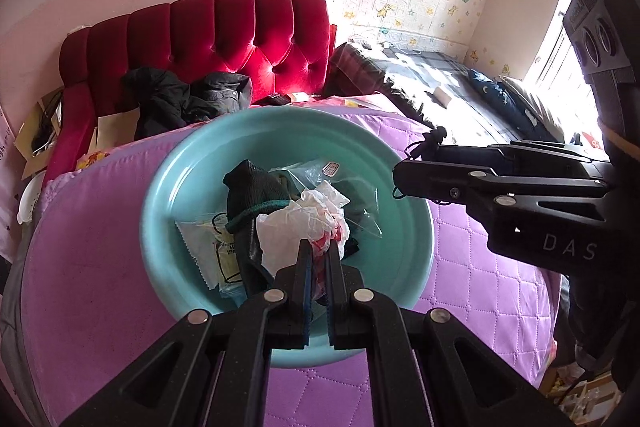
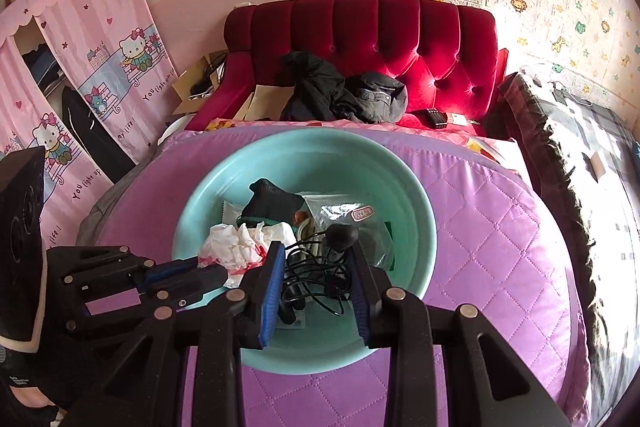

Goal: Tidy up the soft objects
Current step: 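Carry the tissue and earphones over the teal basin with both tools, then open both tools to drop the tissue and earphones into the basin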

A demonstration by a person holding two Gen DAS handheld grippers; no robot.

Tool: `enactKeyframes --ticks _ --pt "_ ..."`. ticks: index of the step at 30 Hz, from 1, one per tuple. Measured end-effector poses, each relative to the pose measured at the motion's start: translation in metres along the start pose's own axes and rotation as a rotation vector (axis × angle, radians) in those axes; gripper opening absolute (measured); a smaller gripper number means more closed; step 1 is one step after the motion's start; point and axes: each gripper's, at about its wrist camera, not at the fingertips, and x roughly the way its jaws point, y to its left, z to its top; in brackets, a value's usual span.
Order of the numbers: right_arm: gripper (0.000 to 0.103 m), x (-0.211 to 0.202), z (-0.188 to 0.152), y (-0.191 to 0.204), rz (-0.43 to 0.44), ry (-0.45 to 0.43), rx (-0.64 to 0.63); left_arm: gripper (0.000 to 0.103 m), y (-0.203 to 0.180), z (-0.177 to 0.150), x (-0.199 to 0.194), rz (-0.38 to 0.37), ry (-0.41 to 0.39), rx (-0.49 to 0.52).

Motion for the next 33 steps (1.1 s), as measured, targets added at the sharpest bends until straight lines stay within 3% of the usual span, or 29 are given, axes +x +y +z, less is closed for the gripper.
enactKeyframes --ticks 16,33 --pt "0.033 0.065 0.023 -0.014 -0.015 0.039 0.028 0.005 0.019 0.028 0.051 0.004 0.033 0.004" --pt "0.036 0.070 0.026 -0.015 -0.001 0.044 0.033 0.006 0.022 0.035 0.062 0.015 0.045 0.026"
